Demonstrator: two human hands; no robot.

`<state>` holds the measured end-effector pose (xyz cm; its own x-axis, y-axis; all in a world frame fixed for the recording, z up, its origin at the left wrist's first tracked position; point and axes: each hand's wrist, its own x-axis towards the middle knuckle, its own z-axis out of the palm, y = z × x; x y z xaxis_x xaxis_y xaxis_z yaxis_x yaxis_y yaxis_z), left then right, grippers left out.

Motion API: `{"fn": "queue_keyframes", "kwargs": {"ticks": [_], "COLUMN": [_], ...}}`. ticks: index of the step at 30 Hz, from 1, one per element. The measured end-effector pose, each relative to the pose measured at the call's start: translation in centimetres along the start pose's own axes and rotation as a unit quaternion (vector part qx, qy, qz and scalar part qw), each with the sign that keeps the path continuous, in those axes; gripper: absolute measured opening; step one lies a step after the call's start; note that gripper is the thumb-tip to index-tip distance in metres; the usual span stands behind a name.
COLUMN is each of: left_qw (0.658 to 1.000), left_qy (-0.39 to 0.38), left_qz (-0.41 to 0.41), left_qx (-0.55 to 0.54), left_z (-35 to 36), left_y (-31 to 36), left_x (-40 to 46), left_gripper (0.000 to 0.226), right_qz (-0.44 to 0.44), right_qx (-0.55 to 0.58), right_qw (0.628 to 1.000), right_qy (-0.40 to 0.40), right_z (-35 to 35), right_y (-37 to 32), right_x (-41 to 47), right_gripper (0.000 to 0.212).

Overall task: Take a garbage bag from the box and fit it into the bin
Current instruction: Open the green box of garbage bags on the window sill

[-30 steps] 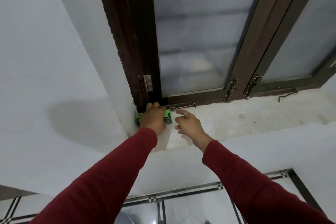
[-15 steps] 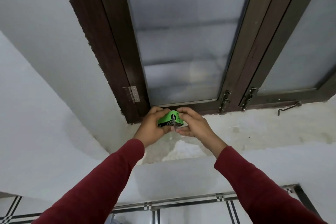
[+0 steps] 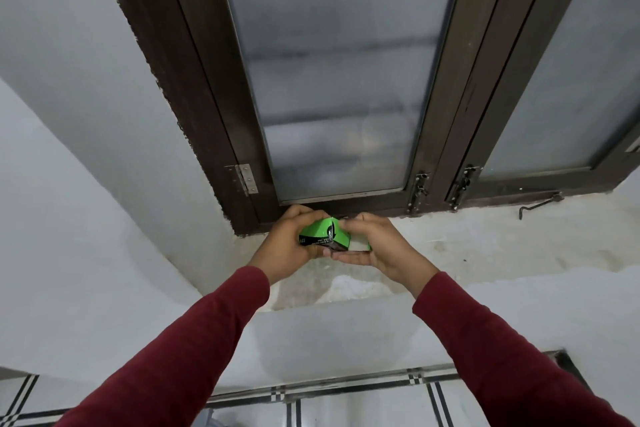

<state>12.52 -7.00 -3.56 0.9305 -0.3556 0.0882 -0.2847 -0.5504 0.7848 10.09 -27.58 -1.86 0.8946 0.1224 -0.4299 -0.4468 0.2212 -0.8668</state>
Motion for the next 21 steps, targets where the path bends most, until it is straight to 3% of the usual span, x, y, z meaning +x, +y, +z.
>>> {"fn": "queue_keyframes", "kwargs": {"ticks": [3, 6, 10, 11, 13, 16, 18, 21], "left_qw": [1.000, 1.000, 1.000, 0.999, 1.000, 0.999, 0.999, 0.999], "left_qy": [0.005, 0.014, 0.022, 0.022, 0.020, 0.030, 0.035, 0.034], "left_qz": [-0.006, -0.011, -0.020, -0.021, -0.016, -0.014, -0.016, -0.015], "left_qx": [0.004, 0.001, -0.011, -0.014, -0.017, -0.031, -0.038, -0.027], "left_z": [-0.3, -0.5, -0.6, -0.6, -0.6, -0.6, -0.7, -0.9], "left_y": [0.2, 0.4, 0.4, 0.4, 0.5, 0.6, 0.8, 0.8], "left_x": [-0.1, -0.4, -0.8, -0.9, -1.1, -1.3, -1.3, -1.2], "left_gripper": [0.069, 0.071, 0.071, 0.071, 0.071, 0.070, 0.070, 0.070], "right_qz": [-0.048, -0.153, -0.238, -0.243, -0.221, -0.176, -0.190, -0.243], "right_qx": [-0.180, -0.324, -0.464, -0.485, -0.476, -0.391, -0.423, -0.483], "right_qw": [0.981, 0.928, 0.847, 0.835, 0.846, 0.896, 0.878, 0.830], "right_qy": [0.053, 0.106, 0.100, 0.093, 0.096, 0.116, 0.122, 0.134], "right_z": [-0.1, 0.1, 0.5, 0.6, 0.9, 0.9, 0.7, 0.6], "right_y": [-0.3, -0.3, -0.3, -0.2, -0.4, -0.8, -0.5, -0.1], "right_x": [-0.4, -0.5, -0.4, -0.4, -0.4, -0.3, -0.1, -0.1], "right_gripper": [0.010, 0.024, 0.028, 0.025, 0.010, 0.029, 0.032, 0.018]}}
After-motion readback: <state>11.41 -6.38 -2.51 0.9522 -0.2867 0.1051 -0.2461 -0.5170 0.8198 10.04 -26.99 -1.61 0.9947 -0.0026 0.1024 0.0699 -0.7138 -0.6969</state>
